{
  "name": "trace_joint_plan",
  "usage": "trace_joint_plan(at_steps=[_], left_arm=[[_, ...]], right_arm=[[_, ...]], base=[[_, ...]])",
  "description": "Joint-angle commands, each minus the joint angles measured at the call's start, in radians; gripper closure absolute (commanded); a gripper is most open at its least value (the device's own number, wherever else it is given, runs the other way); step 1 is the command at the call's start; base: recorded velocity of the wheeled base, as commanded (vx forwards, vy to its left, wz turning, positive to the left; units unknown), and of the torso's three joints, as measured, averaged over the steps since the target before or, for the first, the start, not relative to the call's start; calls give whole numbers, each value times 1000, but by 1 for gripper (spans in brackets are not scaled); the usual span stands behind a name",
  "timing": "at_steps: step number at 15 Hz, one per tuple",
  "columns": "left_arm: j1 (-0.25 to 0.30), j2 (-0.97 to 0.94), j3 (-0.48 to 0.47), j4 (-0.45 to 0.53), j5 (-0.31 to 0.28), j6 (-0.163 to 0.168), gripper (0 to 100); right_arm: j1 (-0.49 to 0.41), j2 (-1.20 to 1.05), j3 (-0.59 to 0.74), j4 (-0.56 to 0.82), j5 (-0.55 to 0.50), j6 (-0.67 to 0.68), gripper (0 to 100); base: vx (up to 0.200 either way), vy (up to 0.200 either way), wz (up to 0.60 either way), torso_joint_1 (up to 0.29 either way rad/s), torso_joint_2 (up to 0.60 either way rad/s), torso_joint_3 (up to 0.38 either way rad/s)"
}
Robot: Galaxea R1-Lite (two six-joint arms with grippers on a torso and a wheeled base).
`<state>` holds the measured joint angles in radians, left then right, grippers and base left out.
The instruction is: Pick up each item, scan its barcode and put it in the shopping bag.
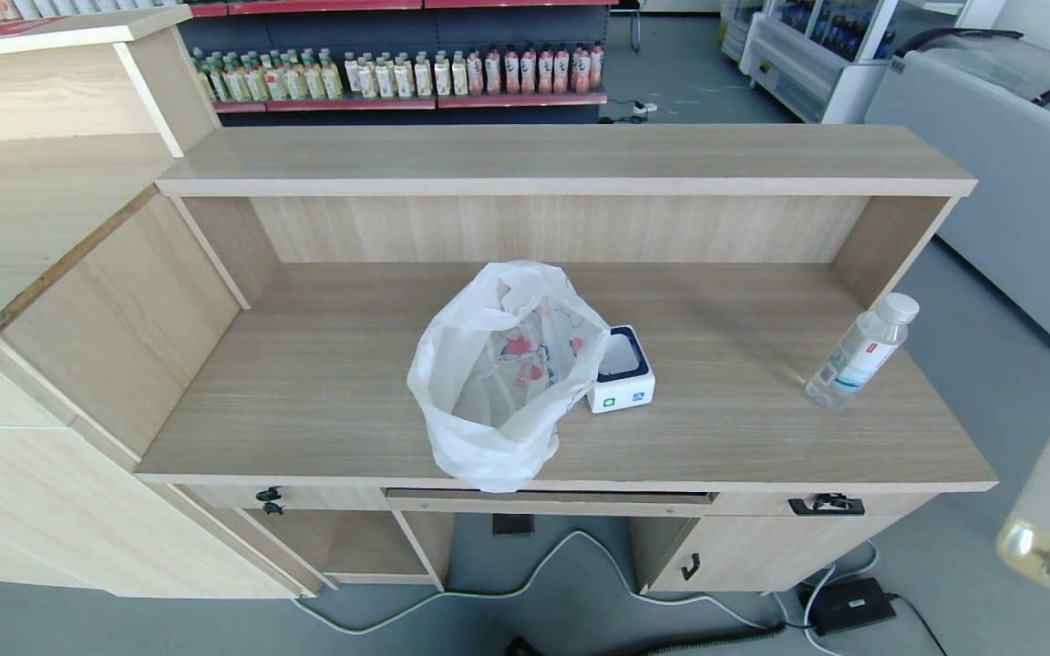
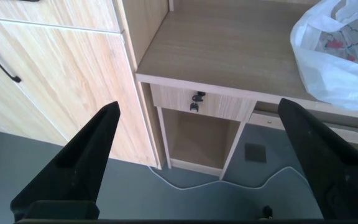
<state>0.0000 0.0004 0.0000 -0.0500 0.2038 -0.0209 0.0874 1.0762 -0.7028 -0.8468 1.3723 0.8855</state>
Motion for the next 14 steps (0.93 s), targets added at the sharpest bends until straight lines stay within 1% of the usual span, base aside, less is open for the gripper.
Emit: trace_joint_plan(at_steps=[1, 12, 14], left_arm=[[0, 0, 0, -1, 2, -1, 0], [0, 0, 0, -1, 0, -1, 0], [0, 0, 0, -1, 2, -1, 0]], right_arm=[[20, -7, 20, -3, -1, -2, 100], [-14, -2, 37, -3, -2, -16, 100], [-63, 10, 37, -3, -4, -25, 100]], base=[[0, 0, 0, 0, 0, 0], [0, 0, 0, 0, 0, 0], [0, 0, 0, 0, 0, 0]])
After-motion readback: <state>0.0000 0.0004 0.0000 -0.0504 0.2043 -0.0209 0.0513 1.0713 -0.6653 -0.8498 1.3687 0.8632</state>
